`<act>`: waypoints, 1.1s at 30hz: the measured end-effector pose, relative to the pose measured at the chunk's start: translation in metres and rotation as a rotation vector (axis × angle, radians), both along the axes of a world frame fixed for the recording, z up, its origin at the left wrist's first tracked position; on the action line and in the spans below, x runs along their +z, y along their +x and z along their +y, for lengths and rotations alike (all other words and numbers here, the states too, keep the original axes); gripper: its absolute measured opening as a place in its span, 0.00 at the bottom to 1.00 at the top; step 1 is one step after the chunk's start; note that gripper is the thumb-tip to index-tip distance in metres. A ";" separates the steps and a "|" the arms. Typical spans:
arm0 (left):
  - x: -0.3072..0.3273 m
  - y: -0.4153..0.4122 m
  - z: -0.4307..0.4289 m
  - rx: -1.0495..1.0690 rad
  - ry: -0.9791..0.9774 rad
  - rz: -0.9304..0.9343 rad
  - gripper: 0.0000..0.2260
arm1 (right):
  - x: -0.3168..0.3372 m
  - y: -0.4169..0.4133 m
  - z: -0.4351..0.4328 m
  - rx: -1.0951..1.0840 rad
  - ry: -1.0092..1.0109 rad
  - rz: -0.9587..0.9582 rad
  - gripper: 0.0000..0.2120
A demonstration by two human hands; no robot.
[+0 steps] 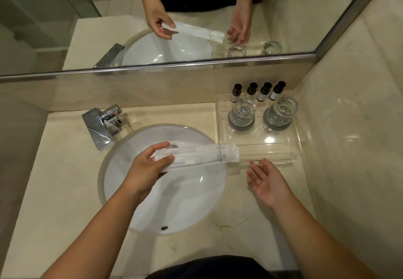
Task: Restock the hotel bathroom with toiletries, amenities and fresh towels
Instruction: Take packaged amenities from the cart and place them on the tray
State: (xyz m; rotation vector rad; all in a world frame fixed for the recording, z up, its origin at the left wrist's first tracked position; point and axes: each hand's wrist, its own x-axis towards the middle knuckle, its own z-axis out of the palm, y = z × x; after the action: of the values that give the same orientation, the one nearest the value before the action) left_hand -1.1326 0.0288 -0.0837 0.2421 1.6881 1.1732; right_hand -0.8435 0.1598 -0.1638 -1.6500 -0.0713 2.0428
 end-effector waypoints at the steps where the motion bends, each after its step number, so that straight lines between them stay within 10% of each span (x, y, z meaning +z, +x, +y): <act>1: -0.002 -0.001 0.000 0.004 0.003 -0.002 0.15 | -0.003 0.003 -0.006 0.016 -0.005 -0.018 0.11; 33: -0.054 0.106 0.056 -0.122 -0.045 -0.059 0.10 | 0.014 0.062 -0.027 0.372 0.243 -0.493 0.19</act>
State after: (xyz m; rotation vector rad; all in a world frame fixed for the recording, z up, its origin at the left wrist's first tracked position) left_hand -1.0263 0.0843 -0.1374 0.2760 1.6233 1.0410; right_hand -0.7811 0.1330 -0.1502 -2.0501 -0.8160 1.7259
